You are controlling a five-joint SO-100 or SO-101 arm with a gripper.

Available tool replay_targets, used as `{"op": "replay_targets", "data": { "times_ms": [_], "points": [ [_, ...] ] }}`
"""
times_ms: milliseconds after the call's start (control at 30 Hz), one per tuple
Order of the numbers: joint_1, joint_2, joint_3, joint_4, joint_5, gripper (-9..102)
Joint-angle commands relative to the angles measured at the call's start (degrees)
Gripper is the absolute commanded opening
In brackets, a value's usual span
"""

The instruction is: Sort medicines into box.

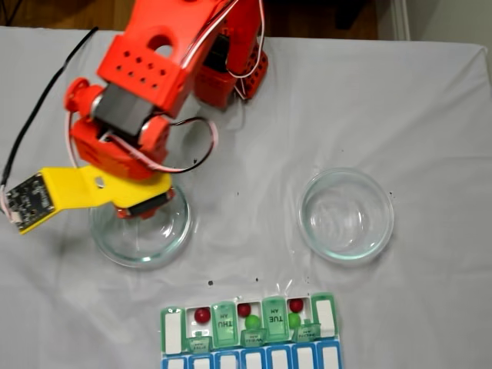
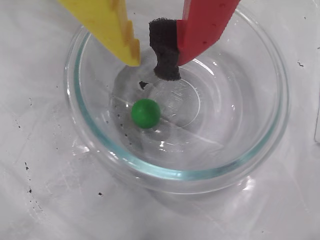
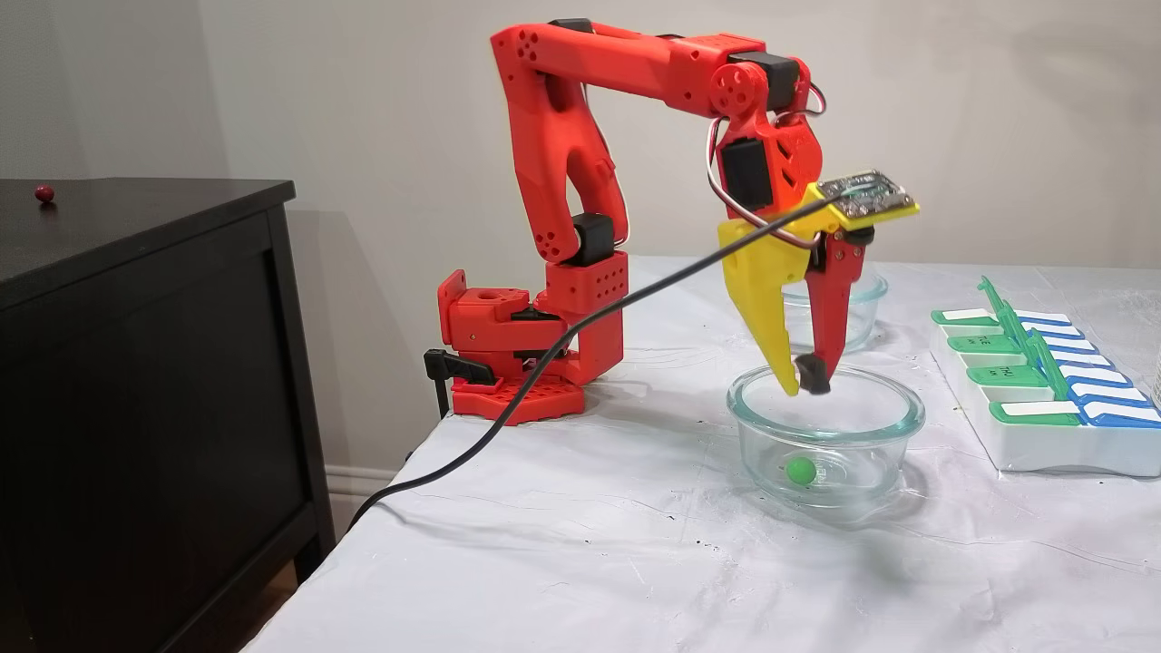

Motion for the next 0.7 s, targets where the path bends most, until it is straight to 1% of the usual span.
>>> {"op": "replay_targets", "data": {
  "times_ms": [0,67,167,267,367,667],
  "points": [
    [0.8,-1.3,-6.9,1.5,-1.0,9],
    [1.2,-2.8,-8.3,2.3,-1.3,10],
    [1.6,-4.1,-9.8,2.9,-1.5,16],
    [1.2,-6.1,-10.5,3.0,-1.7,17],
    [1.2,-9.1,-12.4,3.3,-1.1,21],
    [1.1,-13.7,-15.2,3.6,-3.1,23]
  ]
}}
